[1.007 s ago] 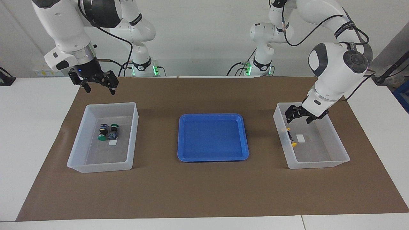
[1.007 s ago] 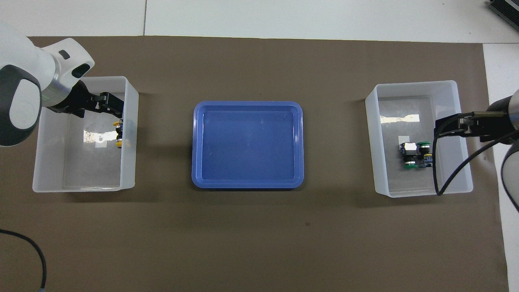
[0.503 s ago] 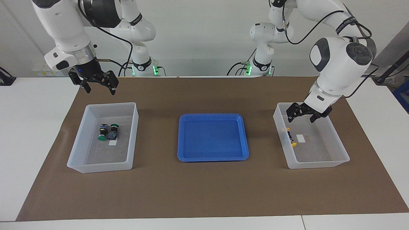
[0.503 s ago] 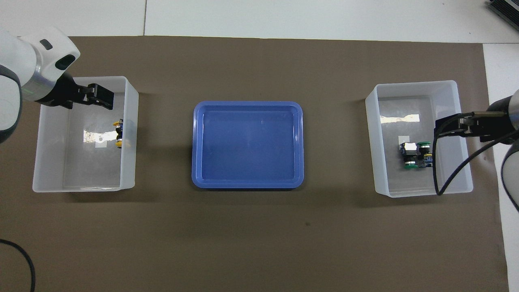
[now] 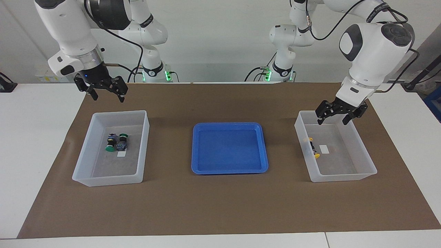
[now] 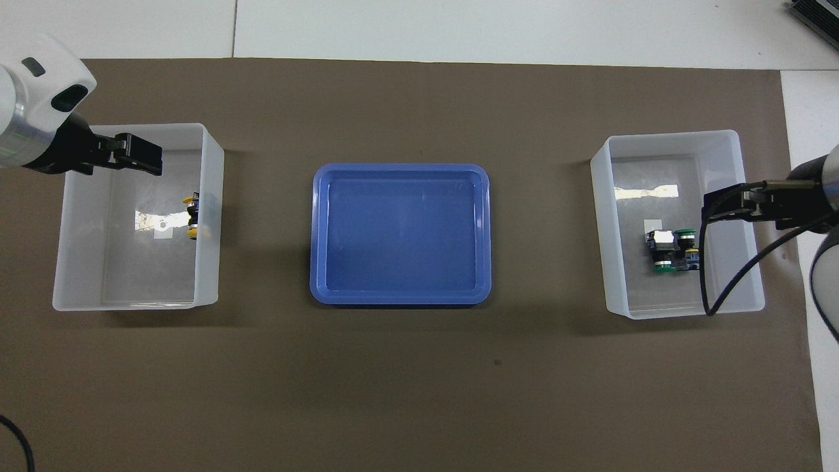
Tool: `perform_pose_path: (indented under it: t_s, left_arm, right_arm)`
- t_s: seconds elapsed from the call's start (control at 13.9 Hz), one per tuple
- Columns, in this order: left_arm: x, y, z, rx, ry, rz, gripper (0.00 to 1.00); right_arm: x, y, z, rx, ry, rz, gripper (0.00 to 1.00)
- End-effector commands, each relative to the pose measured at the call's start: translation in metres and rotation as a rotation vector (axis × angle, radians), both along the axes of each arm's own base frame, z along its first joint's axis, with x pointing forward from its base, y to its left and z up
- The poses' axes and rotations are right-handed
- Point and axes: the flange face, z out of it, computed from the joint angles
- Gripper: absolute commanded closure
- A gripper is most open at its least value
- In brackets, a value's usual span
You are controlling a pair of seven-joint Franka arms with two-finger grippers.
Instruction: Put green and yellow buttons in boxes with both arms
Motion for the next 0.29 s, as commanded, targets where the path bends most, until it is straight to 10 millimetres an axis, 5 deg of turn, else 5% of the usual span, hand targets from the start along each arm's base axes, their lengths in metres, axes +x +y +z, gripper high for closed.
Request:
perform_pose_path:
  t_s: [0.0,0.22]
  left_arm:
    - [-0.0088,0.0047,0.0263,0.014,-0.003,0.006,0.0]
    - [-0.0103,0.0012,0.0286,0.014,0.0,0.0,0.0]
  right_arm:
    - [0.0018,0.0016,0.0023,0.016,0.008,-0.008,0.0]
    - [0.0018,0.0016,0.0023,0.016,0.008,-0.008,0.0]
